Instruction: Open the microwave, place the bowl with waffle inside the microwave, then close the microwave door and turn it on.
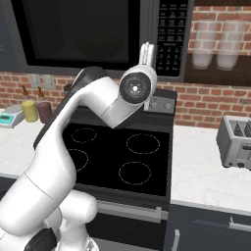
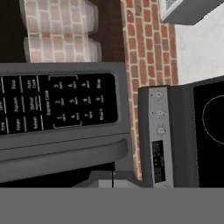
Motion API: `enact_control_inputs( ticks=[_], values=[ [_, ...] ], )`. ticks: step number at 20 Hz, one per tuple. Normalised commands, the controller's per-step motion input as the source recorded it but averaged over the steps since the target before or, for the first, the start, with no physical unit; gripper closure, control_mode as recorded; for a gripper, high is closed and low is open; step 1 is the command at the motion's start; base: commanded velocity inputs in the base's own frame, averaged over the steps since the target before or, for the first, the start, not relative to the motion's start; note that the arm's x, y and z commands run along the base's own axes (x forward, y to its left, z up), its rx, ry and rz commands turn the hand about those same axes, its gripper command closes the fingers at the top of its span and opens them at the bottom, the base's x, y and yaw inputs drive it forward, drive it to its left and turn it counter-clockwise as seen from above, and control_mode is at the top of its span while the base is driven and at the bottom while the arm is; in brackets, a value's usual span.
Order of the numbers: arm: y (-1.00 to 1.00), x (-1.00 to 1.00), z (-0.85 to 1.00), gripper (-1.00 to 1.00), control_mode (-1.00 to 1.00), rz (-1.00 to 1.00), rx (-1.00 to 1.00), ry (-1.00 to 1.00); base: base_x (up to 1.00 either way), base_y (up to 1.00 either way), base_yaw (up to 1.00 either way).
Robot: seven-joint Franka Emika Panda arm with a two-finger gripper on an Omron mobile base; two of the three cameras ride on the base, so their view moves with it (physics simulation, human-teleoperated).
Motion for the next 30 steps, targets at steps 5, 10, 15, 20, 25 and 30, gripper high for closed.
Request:
enact_control_inputs(
  ticks=[5,10,15,20,25,30],
  values=[
    [0.0,0.24,-0.1,1.0,-1.0,0.0,0.05,-0.08,0.0,0.0,0.0],
    [0.0,0.2,-0.01,1.0,-1.0,0.0,0.07,-0.04,0.0,0.0,0.0],
    [0.0,0.22,0.0,1.0,-1.0,0.0,0.06,0.0,0.0,0.0,0.0],
    [-0.02,0.26,0.0,1.0,-1.0,0.0,0.06,0.0,0.0,0.0,0.0],
    [-0.07,0.16,-0.03,1.0,-1.0,0.0,0.04,0.0,0.0,0.0,0.0],
    [-0.04,0.17,-0.08,1.0,-1.0,0.0,0.03,0.0,0.0,0.0,0.0]
  ],
)
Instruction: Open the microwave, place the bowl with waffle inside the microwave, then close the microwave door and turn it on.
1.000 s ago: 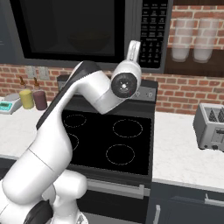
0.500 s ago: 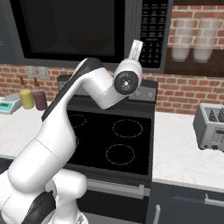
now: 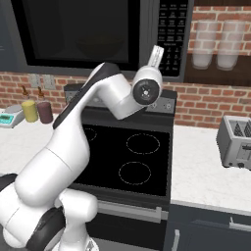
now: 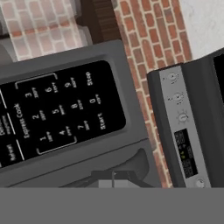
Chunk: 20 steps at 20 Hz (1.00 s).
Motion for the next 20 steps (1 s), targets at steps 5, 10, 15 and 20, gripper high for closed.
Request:
enact_control_inputs(
  ticks=[5,10,15,20],
  values=[
    [-0.04,0.21,-0.06,1.0,-1.0,0.0,0.04,0.0,0.0,0.0,0.0],
    [-0.08,0.33,-0.09,1.0,-1.0,0.0,0.03,0.0,0.0,0.0,0.0],
    [-0.16,0.25,-0.12,1.0,-1.0,0.0,0.02,0.0,0.0,0.0,0.0],
    [-0.26,0.22,-0.11,1.0,-1.0,0.0,0.01,0.0,0.0,0.0,0.0]
  ],
)
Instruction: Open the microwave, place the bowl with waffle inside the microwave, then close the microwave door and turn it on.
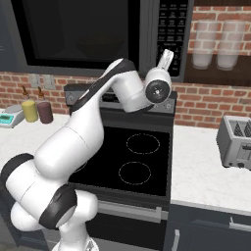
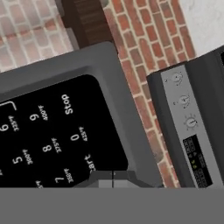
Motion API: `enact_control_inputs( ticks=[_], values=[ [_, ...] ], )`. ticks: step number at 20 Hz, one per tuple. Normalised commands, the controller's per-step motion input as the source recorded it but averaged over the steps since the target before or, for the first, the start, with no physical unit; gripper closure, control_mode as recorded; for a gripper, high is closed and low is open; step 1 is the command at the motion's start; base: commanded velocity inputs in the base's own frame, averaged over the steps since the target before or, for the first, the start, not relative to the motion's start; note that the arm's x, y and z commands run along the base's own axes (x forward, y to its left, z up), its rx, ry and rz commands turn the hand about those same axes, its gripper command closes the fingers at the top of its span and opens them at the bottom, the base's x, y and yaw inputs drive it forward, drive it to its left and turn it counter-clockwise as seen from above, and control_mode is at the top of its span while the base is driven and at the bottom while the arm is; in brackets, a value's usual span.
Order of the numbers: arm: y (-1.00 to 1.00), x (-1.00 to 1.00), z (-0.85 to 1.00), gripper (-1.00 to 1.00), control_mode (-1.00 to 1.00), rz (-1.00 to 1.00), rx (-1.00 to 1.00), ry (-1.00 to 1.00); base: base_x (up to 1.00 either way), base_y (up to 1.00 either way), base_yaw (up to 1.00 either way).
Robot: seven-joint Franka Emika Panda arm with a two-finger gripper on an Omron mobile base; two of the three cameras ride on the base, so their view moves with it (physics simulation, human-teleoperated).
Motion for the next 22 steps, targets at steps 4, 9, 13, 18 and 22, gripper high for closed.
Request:
enact_control_inputs(
  ticks=[4,9,13,18,22],
  values=[
    [-0.2,0.26,-0.02,1.0,-1.0,0.0,0.03,0.0,0.0,0.0,0.0],
    [-0.03,0.35,-0.01,1.0,-1.0,0.0,0.03,-0.03,0.0,0.0,0.0],
    [0.0,0.24,-0.01,1.0,-1.0,0.0,0.02,-0.14,0.0,0.0,0.0],
    [0.0,0.08,0.0,1.0,-1.0,0.0,0.01,-0.14,0.0,0.0,0.0],
    [0.0,0.01,0.23,1.0,-1.0,0.0,0.02,-0.1,0.0,0.0,0.0]
  ],
)
